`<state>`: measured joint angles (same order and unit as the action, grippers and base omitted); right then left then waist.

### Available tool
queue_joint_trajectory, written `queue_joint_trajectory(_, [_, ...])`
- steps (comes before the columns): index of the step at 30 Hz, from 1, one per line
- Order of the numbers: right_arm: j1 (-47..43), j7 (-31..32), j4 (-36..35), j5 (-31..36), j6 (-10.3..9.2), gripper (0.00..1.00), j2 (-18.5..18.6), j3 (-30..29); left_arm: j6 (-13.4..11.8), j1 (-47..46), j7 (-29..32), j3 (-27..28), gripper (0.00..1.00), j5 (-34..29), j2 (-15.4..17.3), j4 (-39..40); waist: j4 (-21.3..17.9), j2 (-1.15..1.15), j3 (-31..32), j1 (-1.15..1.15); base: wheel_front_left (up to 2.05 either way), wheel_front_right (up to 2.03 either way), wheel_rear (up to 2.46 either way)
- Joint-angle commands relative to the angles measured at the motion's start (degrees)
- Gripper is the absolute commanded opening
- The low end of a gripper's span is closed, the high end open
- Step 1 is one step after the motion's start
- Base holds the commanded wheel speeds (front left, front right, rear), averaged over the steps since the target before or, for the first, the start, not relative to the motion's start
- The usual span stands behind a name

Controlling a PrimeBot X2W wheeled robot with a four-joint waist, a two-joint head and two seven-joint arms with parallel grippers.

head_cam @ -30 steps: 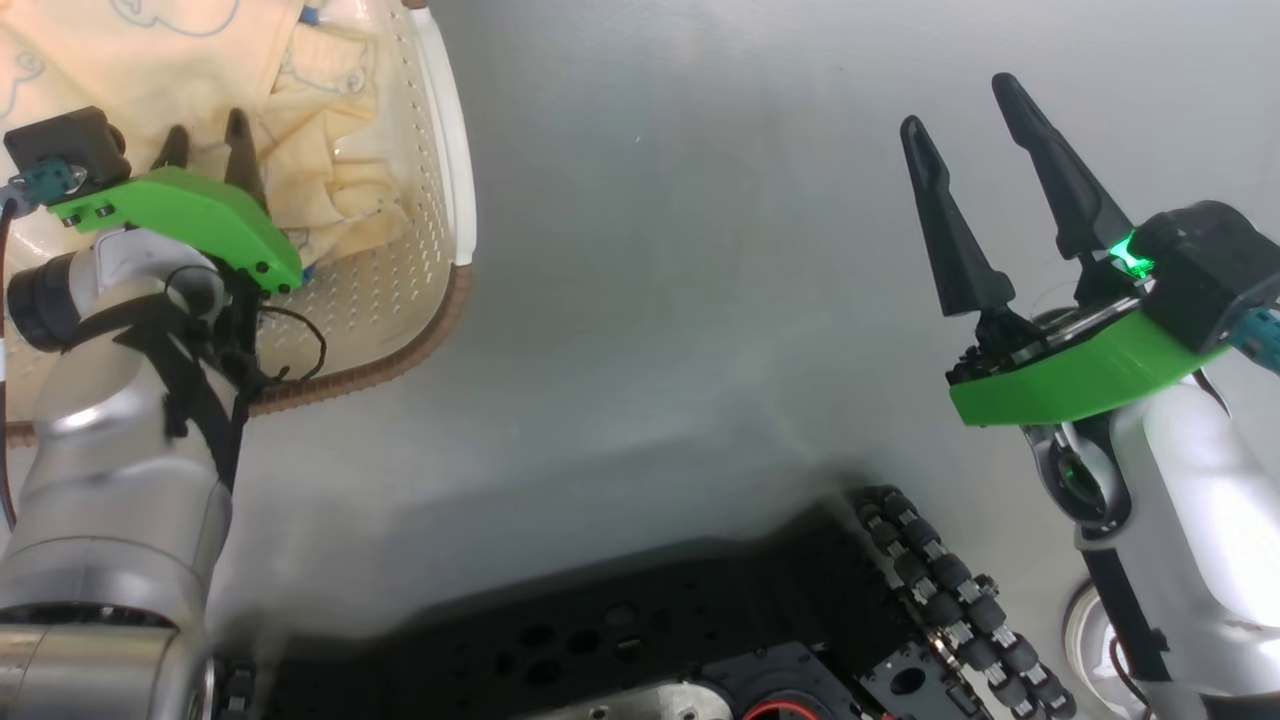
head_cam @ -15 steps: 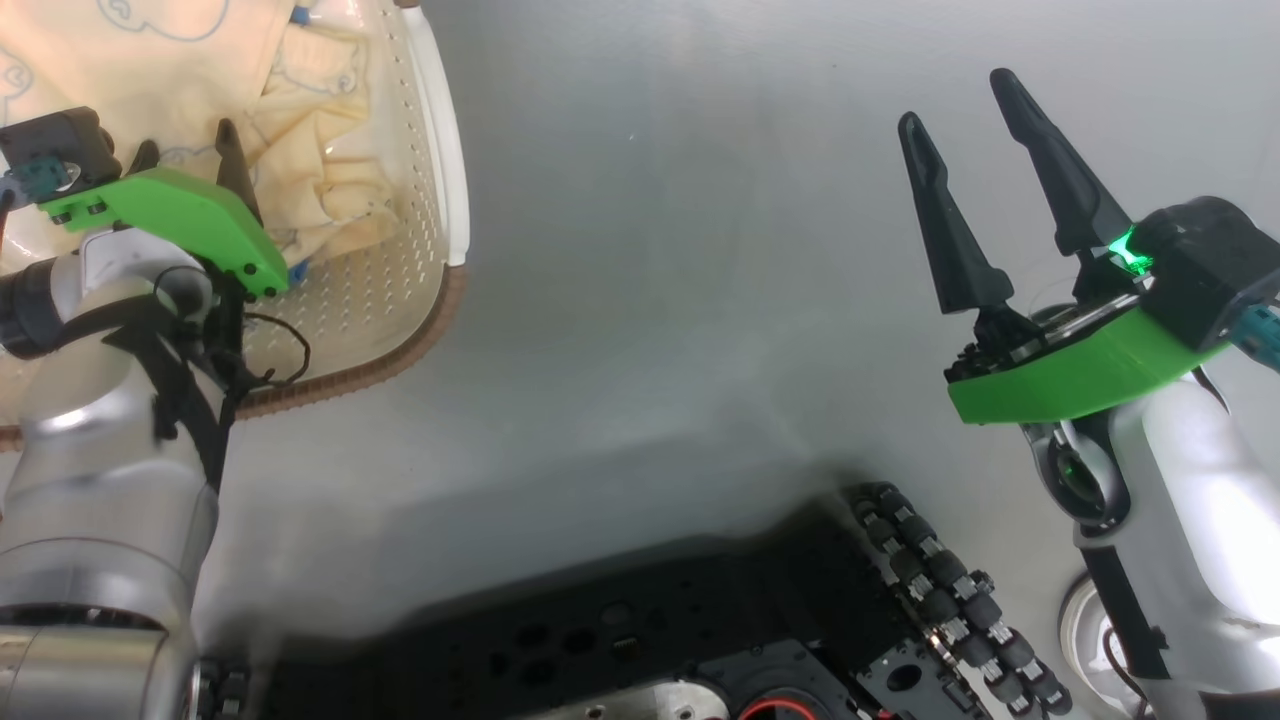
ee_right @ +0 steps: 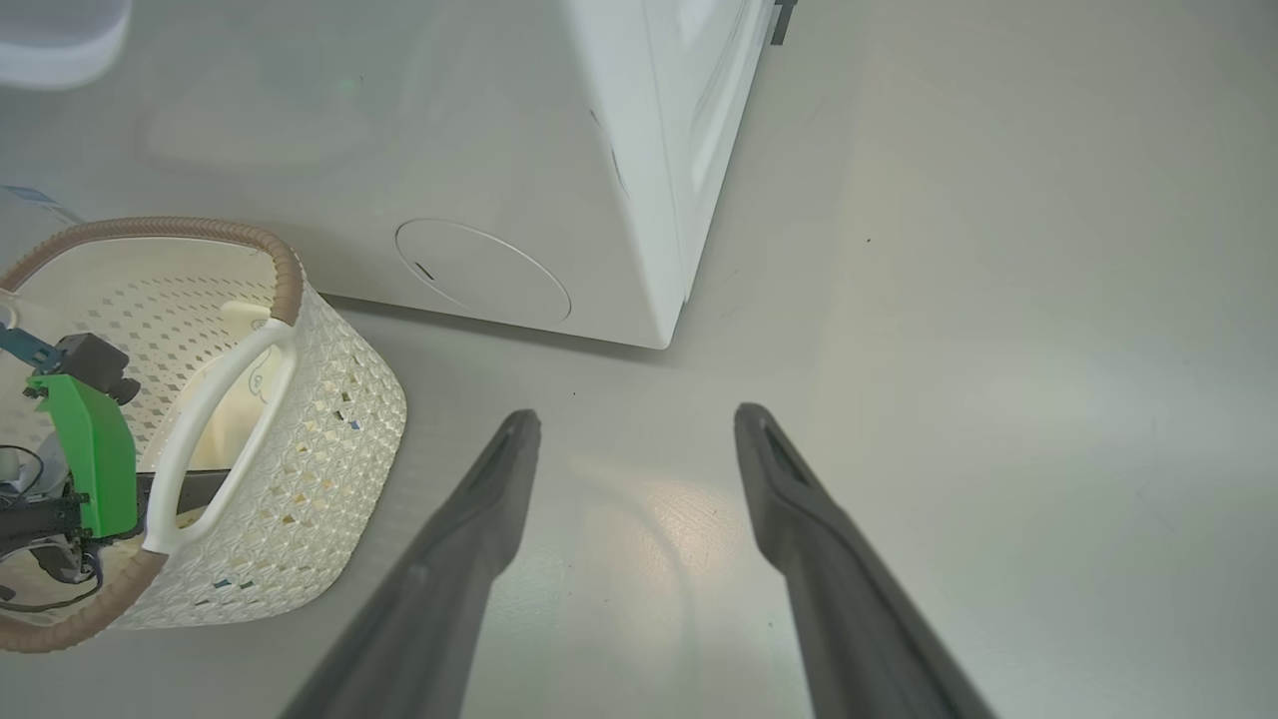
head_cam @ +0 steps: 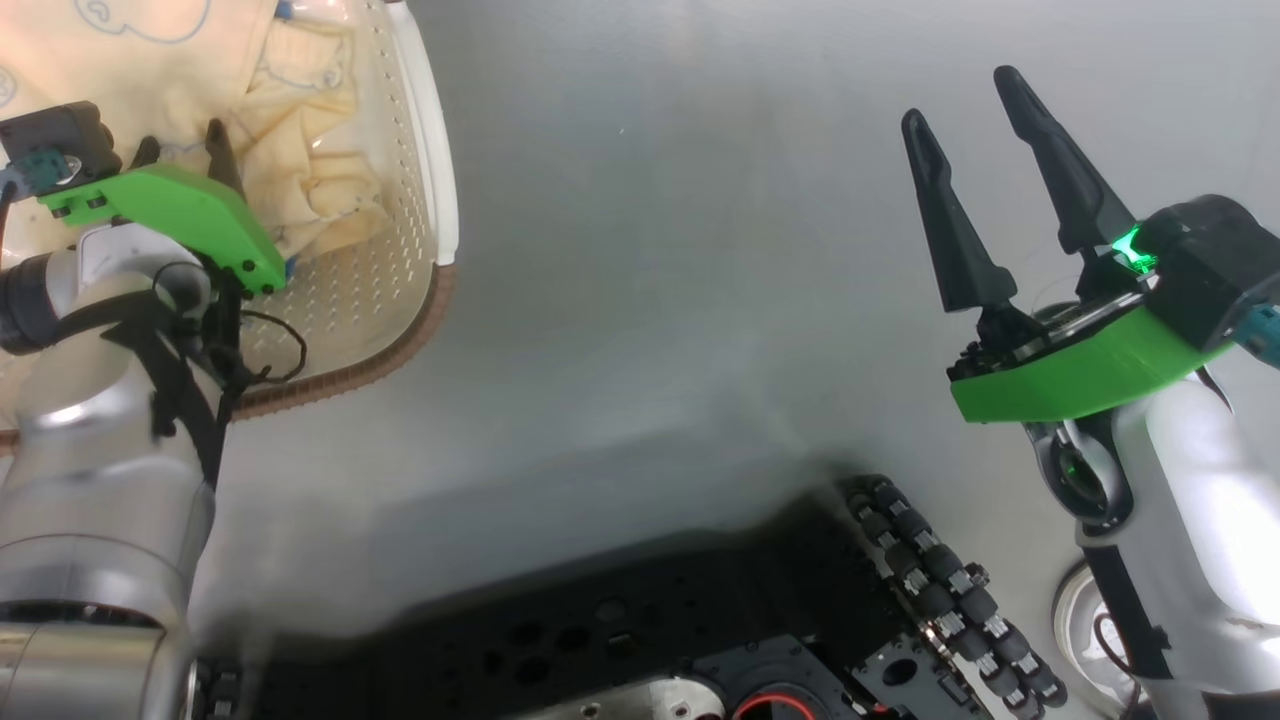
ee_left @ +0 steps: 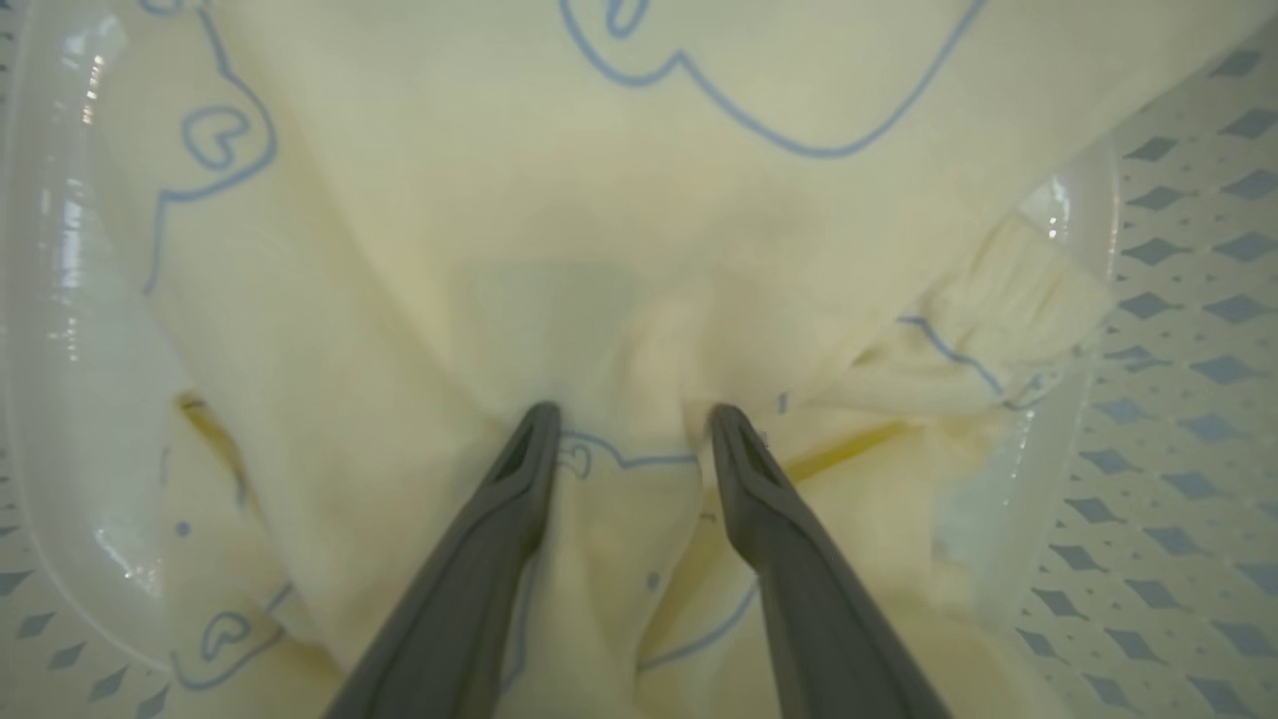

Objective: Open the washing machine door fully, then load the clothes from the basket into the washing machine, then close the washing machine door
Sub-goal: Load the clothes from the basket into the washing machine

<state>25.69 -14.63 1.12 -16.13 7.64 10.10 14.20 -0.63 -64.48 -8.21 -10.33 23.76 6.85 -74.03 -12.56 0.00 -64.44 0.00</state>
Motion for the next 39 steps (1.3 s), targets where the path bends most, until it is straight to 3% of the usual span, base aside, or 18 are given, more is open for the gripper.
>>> queue_joint_trajectory(1, [-3.1, -0.4, -1.5, -0.3, -0.15, 1.00, 0.8, 0.5, -0.5, 1.7, 0.4, 0.3, 0.80, -0.1, 1.9, 0.1, 0.0, 0.00, -0.1, 0.00, 0.00, 0.00, 0.00])
queue_joint_trajectory(4, [-3.2, -0.4, -1.5, -0.3, -0.15, 1.00, 0.9, 0.4, -0.4, 1.3, 0.0, 0.1, 0.70, 0.0, 1.9, 0.1, 0.1, 0.00, -0.3, 0.00, 0.00, 0.00, 0.00])
queue_joint_trajectory(6, [-3.2, -0.4, -1.5, -0.3, -0.15, 1.00, 1.0, 0.4, -0.4, 1.1, -0.5, 0.0, 0.49, 0.0, 2.0, 0.1, 0.2, 0.00, -0.4, 0.00, 0.00, 0.00, 0.00])
queue_joint_trajectory(9, [-3.2, -0.4, -1.4, -0.3, -0.15, 1.00, 1.0, 0.4, -0.3, 1.1, -0.9, -0.2, 0.39, 0.1, 2.0, 0.1, 0.3, 0.00, -0.4, 0.00, 0.00, 0.00, 0.00])
queue_joint_trajectory(13, [-2.9, -0.4, -1.3, -0.3, -0.15, 1.00, 1.0, 0.4, -0.1, 1.2, -1.4, -0.4, 0.02, 0.4, 1.9, 0.1, 0.5, 0.00, -0.3, 0.00, 0.00, 0.00, 0.00])
queue_joint_trajectory(29, [-2.7, -0.4, -0.8, -0.4, -0.15, 1.00, 0.7, 0.5, 1.1, 1.3, -3.7, -0.5, 0.00, 1.9, 2.0, 0.1, 0.7, 0.00, 0.2, 0.00, 0.00, 0.00, 0.00])
queue_joint_trajectory(39, [-2.7, -0.4, -0.5, -0.2, -0.15, 1.00, 0.7, -0.4, 3.2, 4.9, -6.7, 0.2, 0.00, 3.0, 0.9, 3.3, 3.0, 0.00, 2.7, 0.00, 0.00, 0.00, 0.00])
